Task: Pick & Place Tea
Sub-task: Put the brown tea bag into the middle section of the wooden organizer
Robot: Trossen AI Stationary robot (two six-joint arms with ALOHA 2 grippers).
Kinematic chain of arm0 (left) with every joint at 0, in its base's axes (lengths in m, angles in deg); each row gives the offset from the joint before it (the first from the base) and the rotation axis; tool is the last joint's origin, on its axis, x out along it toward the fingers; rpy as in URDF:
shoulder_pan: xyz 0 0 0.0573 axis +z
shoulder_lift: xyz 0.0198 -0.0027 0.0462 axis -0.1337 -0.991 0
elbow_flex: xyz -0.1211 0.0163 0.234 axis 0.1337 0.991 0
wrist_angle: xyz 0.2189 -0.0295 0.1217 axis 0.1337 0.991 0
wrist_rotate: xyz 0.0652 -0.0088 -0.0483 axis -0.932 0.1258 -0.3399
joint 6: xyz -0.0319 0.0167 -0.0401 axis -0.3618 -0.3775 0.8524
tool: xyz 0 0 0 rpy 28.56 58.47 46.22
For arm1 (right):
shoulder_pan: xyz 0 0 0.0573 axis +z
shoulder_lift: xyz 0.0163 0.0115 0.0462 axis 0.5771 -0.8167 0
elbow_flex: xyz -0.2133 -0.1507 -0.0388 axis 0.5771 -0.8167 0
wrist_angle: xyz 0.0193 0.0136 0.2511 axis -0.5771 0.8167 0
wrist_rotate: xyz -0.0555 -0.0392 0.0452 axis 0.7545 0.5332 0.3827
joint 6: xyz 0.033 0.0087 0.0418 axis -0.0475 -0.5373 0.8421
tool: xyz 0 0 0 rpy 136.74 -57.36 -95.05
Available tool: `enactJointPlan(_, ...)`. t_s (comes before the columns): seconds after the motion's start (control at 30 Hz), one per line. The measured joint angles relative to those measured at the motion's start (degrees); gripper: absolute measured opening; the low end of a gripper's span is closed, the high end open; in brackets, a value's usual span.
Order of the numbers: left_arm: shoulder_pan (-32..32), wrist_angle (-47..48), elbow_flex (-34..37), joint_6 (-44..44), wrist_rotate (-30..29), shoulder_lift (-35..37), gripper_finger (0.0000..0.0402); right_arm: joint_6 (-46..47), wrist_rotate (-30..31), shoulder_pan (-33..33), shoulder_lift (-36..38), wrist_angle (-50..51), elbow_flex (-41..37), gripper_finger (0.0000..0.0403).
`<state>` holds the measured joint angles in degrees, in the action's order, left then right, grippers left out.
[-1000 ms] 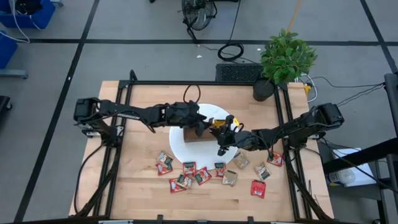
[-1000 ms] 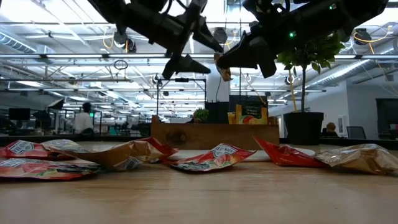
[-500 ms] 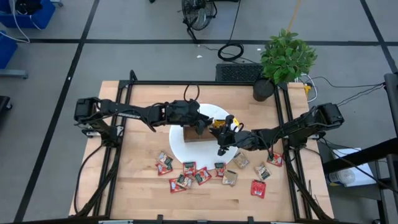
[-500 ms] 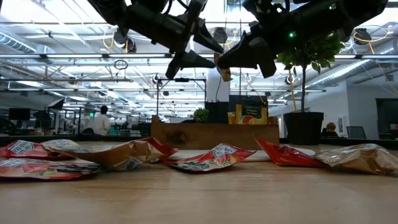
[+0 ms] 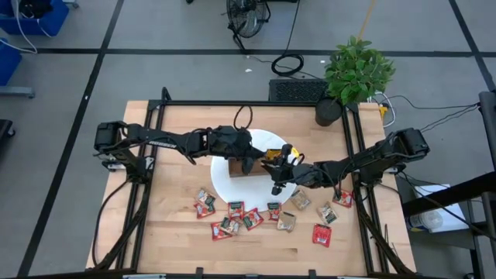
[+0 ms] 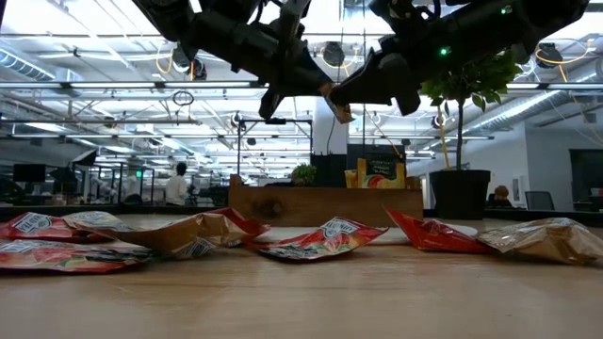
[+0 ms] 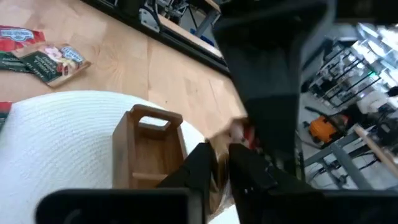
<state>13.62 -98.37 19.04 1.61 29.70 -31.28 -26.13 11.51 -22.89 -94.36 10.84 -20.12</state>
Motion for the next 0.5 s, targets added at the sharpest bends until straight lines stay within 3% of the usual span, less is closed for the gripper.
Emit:
enactJointPlan(0.2, -1.7, 1.3, 0.0, -17.0, -2.0, 0.0, 0.0002, 1.4, -1.4, 4.5, 6.5, 4.2, 0.0, 0.0081)
enactJointPlan(0.4, -3.8, 5.0, 0.1, -36.8, -9.1, 0.0, 0.0002, 5.2, -1.5, 7.9, 17.0, 13.9, -0.5, 0.0085)
enactJointPlan(0.5, -4.1, 2.3, 1.2, -44.3, -9.1, 0.0, 0.0001, 6.9, -1.5, 8.0, 22.0, 14.0, -3.6, 0.0086)
